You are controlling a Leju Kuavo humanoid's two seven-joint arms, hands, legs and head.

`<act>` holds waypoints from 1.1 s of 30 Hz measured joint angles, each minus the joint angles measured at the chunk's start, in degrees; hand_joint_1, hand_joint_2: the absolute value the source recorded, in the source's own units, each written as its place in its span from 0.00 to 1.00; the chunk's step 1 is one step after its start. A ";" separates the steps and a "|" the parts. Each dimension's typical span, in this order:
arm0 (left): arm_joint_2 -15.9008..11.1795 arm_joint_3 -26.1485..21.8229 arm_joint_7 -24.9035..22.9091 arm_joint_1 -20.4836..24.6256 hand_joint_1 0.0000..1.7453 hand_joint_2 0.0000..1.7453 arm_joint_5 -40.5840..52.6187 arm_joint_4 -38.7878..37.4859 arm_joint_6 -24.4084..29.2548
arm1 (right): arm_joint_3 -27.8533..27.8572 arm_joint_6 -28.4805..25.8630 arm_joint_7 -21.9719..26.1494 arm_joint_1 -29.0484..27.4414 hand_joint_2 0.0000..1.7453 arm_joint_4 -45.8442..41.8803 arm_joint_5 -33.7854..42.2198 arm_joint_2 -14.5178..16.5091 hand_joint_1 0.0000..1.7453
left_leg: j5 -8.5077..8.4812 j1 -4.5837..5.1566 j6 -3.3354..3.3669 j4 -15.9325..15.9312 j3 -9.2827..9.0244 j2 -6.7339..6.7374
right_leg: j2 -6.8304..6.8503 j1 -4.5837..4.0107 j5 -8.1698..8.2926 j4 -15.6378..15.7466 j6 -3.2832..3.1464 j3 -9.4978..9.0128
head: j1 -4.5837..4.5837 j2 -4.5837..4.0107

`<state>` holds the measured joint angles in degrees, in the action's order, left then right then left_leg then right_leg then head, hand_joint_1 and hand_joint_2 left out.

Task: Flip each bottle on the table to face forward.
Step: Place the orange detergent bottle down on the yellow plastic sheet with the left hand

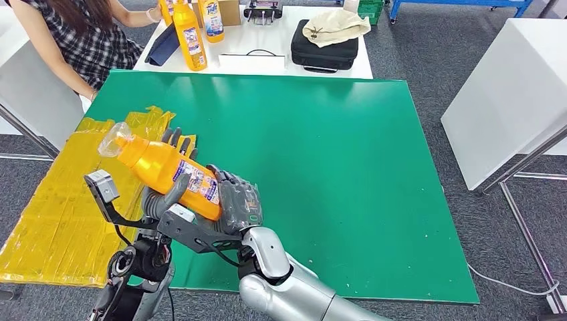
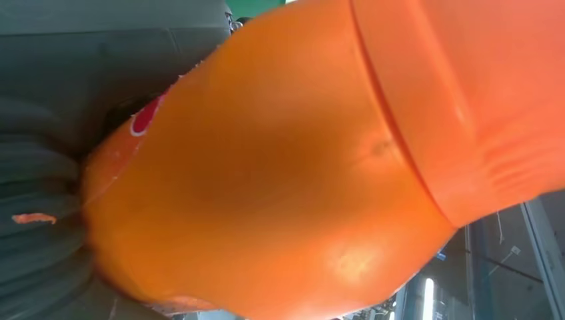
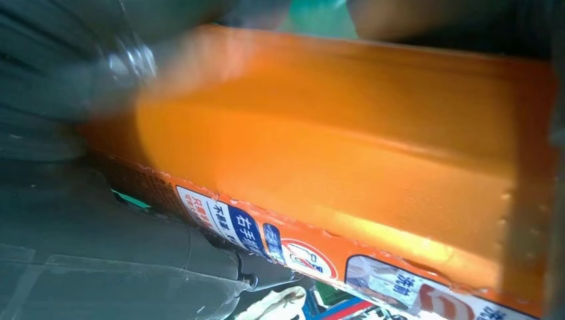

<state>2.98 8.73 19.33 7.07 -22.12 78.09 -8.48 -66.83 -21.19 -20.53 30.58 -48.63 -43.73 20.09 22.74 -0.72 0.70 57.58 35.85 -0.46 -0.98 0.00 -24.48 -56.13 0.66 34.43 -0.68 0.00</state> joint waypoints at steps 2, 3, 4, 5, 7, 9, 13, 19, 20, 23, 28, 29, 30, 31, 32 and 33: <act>-0.01 -0.26 0.14 -0.09 0.00 1.00 -0.08 -0.04 -0.36 | 0.13 0.15 0.53 -0.13 1.00 0.00 -0.46 -0.01 1.00 | 0.00 0.00 0.00 0.00 0.00 0.00 | 0.01 0.00 0.00 0.00 0.00 0.00 | 0.00 0.00; -0.01 -0.33 0.22 -0.10 0.00 1.00 -0.09 -0.09 -0.50 | 0.24 0.15 0.84 -0.18 1.00 0.00 -0.62 -0.01 1.00 | 0.00 0.00 0.00 0.00 0.00 0.00 | 0.01 0.01 0.00 0.00 0.00 0.00 | -0.01 0.00; -0.01 -0.39 0.30 -0.10 0.00 1.00 -0.09 -0.18 -0.61 | 0.35 0.16 1.14 -0.23 1.00 0.01 -0.74 -0.01 1.00 | 0.00 0.00 0.00 0.00 0.00 0.00 | 0.01 0.01 0.00 0.00 0.00 0.00 | -0.01 0.00; -0.01 -0.40 0.36 -0.09 0.00 1.00 -0.09 -0.29 -0.64 | 0.45 0.18 1.39 -0.28 1.00 0.03 -0.80 -0.01 1.00 | 0.00 0.01 0.00 0.00 0.00 0.00 | 0.01 0.01 0.00 0.00 0.00 0.00 | 0.00 0.00; -0.01 -0.40 0.41 0.02 0.00 1.00 -0.07 -0.61 -0.70 | 0.64 0.20 1.83 -0.37 1.00 0.13 -0.83 -0.02 1.00 | 0.00 0.01 0.00 0.00 0.00 0.00 | 0.00 0.01 0.01 0.00 0.00 0.01 | 0.01 0.00; -0.01 -0.37 0.44 0.17 0.25 1.00 -0.04 -0.99 -0.80 | 0.91 0.25 2.16 -0.49 1.00 0.24 -0.81 -0.03 1.00 | 0.00 0.01 0.00 0.01 0.00 0.00 | 0.00 0.01 0.01 0.00 0.00 0.01 | 0.01 0.00; -0.01 -0.10 0.99 0.58 1.00 1.00 0.07 -1.80 -0.85 | 1.35 0.70 2.89 -0.53 1.00 0.50 -0.15 -0.03 1.00 | 0.00 0.01 0.00 0.01 0.00 0.00 | 0.00 0.00 0.01 0.00 0.00 0.02 | -0.01 -0.01; -0.01 0.03 1.73 0.69 1.00 1.00 -0.15 -2.03 -0.73 | 1.43 1.21 4.02 -0.02 1.00 0.93 1.44 -0.05 1.00 | 0.00 0.00 0.00 0.00 0.00 0.01 | -0.01 0.00 0.01 0.00 0.00 0.04 | -0.01 -0.01; -0.01 0.03 1.75 0.69 1.00 1.00 -0.19 -2.03 -0.66 | 1.43 1.22 4.16 0.08 1.00 1.03 1.73 -0.05 1.00 | 0.00 0.00 0.00 0.00 0.00 0.01 | -0.01 0.00 0.01 0.00 0.00 0.04 | 0.01 0.00; -0.01 0.03 1.76 0.75 1.00 1.00 -0.25 -2.03 -0.53 | 1.43 1.27 4.37 0.29 1.00 1.24 2.43 -0.05 1.00 | 0.00 0.00 0.00 0.00 0.00 0.00 | -0.01 0.00 0.01 0.00 0.00 0.04 | 0.01 0.00; 0.00 0.03 1.81 1.34 1.00 1.00 -0.54 -2.32 -0.53 | 1.39 1.37 4.70 0.75 1.00 1.48 3.45 -0.05 1.00 | 0.00 0.00 0.00 0.00 0.00 0.01 | -0.01 0.00 0.01 0.00 0.00 0.03 | 0.00 0.00; 0.01 0.03 1.85 1.46 1.00 1.00 -0.58 -2.46 -0.54 | 1.38 1.37 4.73 0.86 1.00 1.54 3.72 -0.05 1.00 | 0.00 0.00 0.00 0.00 0.00 0.01 | -0.01 0.00 0.01 0.00 0.00 0.03 | 0.01 0.00; 0.01 0.03 1.90 1.54 1.00 1.00 -0.62 -2.58 -0.55 | 1.37 1.37 4.76 0.96 1.00 1.61 3.98 -0.05 1.00 | 0.00 0.01 0.00 0.01 0.00 0.01 | -0.01 0.01 0.01 0.00 0.00 0.03 | 0.00 0.00; 0.01 0.02 1.95 1.60 1.00 1.00 -0.65 -2.69 -0.56 | 1.37 1.36 4.82 1.05 1.00 1.71 4.23 -0.05 1.00 | -0.01 0.01 0.00 0.01 0.00 0.01 | -0.01 0.01 0.01 0.00 0.00 0.03 | 0.01 0.00; 0.02 0.02 1.99 1.66 1.00 1.00 -0.67 -2.80 -0.56 | 1.37 1.36 4.89 1.14 1.00 1.82 4.42 -0.05 1.00 | -0.01 0.01 0.00 0.01 0.00 0.01 | -0.01 0.01 0.01 0.00 0.00 0.03 | 0.01 0.00; 0.02 0.02 2.03 1.74 1.00 1.00 -0.69 -2.89 -0.57 | 1.37 1.35 4.95 1.22 1.00 1.94 4.59 -0.05 1.00 | -0.01 0.01 0.00 0.01 0.00 0.01 | -0.01 0.01 0.01 0.00 0.00 0.03 | 0.00 0.00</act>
<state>2.99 8.75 21.36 8.81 -22.81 75.20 -9.05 -65.46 -19.84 -15.58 31.80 -46.70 -39.15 20.04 22.73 -0.72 0.70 57.58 35.85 -0.46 -0.99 0.01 -24.47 -56.13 0.67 34.47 -0.68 0.00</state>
